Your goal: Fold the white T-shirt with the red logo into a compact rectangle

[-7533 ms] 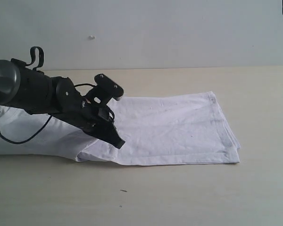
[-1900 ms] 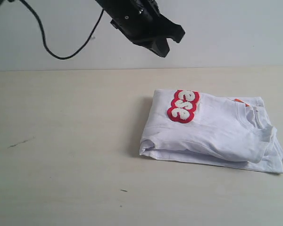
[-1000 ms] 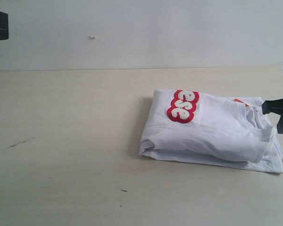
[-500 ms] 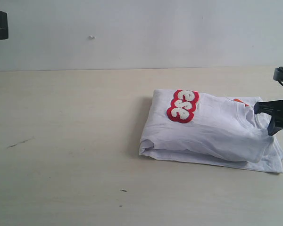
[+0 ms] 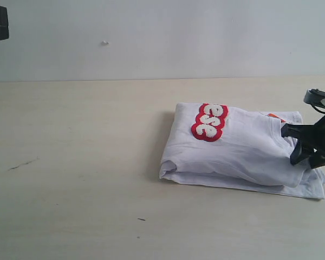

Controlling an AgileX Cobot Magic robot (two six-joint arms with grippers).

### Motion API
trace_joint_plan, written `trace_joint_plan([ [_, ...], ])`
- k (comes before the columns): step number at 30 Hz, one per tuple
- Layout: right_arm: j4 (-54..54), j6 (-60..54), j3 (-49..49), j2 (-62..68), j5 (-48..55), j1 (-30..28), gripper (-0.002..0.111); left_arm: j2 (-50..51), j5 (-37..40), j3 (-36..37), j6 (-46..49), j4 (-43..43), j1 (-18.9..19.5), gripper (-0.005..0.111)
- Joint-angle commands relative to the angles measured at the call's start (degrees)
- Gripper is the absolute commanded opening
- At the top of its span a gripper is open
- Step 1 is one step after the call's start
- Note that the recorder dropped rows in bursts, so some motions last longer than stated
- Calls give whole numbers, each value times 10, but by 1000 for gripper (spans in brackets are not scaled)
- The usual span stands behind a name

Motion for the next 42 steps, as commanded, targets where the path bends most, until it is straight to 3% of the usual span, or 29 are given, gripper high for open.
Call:
trace_joint_plan([
  [1, 8, -14, -4, 0, -5, -1, 38, -4, -6, 2, 2, -3, 1, 0],
  [3, 8, -41, -4, 0, -6, -1, 28, -4, -6, 2, 2, -3, 1, 0],
  [6, 8, -73, -4, 0, -6, -1, 2, -4, -3, 2, 2, -3, 1, 0],
  [8, 10, -75, -4, 0, -7, -1, 0, -4, -3, 2, 2, -3, 1, 0],
  [18, -7, -189, -61, -66, 29, 18, 0, -4, -17, 2, 2, -5, 1, 0],
  [22, -131, -88, -62, -111, -5, 23, 0, -4, -19, 2, 2, -5, 1, 0],
  [28, -374, 192, -62, -118, 6, 23, 0, -4, -19, 2, 2, -1, 1, 0],
  [33, -472, 261, -62, -84, -1, 23, 0, -4, -16, 2, 2, -1, 1, 0],
  [42, -587, 392, -120, -21, 94, 23, 36, -4, -14, 2, 2, -1, 1, 0],
])
